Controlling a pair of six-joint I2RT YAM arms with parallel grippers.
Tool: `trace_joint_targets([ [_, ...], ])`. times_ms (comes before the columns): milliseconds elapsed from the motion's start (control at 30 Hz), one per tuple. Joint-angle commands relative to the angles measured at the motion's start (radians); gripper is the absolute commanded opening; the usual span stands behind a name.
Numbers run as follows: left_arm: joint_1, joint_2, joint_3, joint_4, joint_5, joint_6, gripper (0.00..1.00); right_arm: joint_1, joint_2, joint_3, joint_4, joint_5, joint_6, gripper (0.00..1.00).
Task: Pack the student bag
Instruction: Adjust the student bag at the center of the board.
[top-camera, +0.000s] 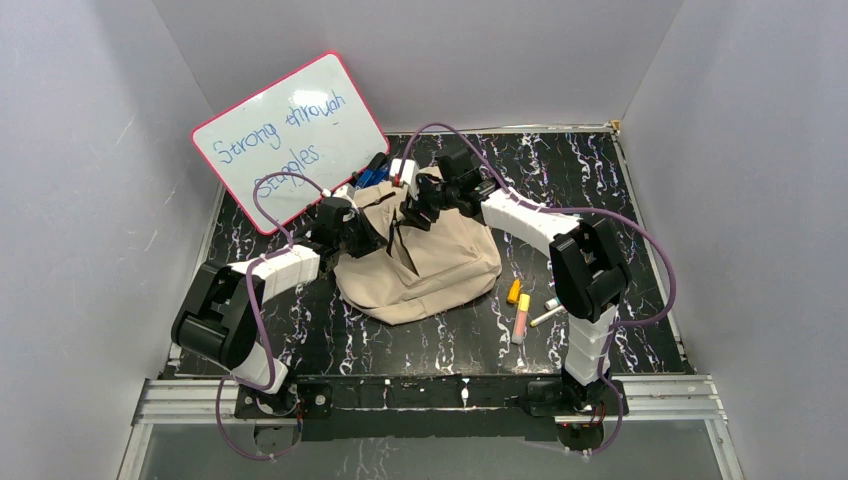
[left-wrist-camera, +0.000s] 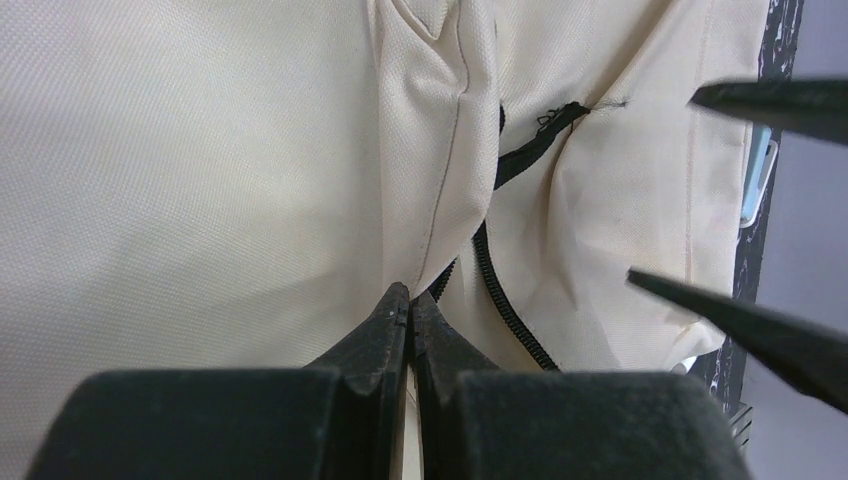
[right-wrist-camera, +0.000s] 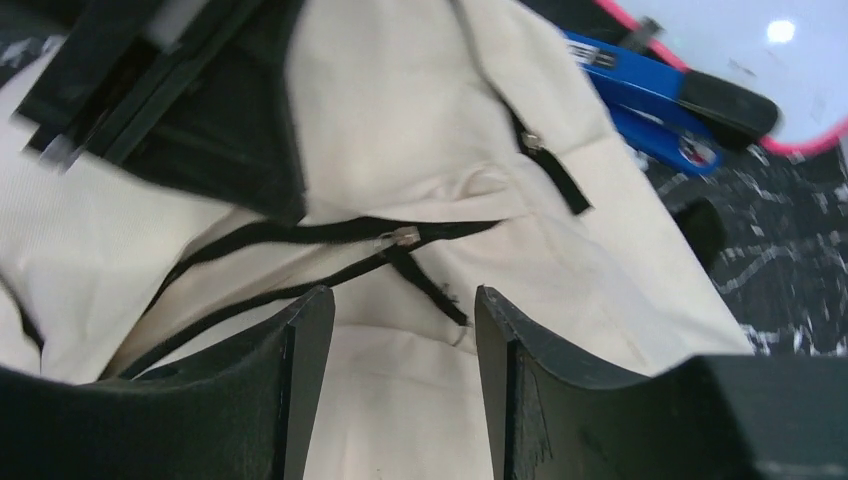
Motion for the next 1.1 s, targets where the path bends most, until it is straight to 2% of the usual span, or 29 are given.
trace_joint_targets([
  [0,0.005,-0.015,-0.004,-0.060,0.013,0.022,0.00,-0.017,0.032,0.105,-0.223,-0.223,-0.421,0.62],
  [200,0.005,-0.032,-0.006,-0.070,0.005,0.022,0.00,-0.042,0.162,0.291,-0.393,-0.326,-0.580,0.58],
  [433,0.005,-0.038,-0.009,-0.072,0.001,0.019,0.00,-0.044,0.278,0.439,-0.548,-0.321,-0.641,0.55],
  [667,0.004,-0.031,-0.006,-0.073,0.001,0.019,0.00,-0.045,0.322,0.469,-0.542,-0.282,-0.644,0.51],
  [1067,0.005,-0.023,0.004,-0.083,0.001,0.023,0.00,-0.044,0.341,0.474,-0.517,-0.195,-0.615,0.14],
])
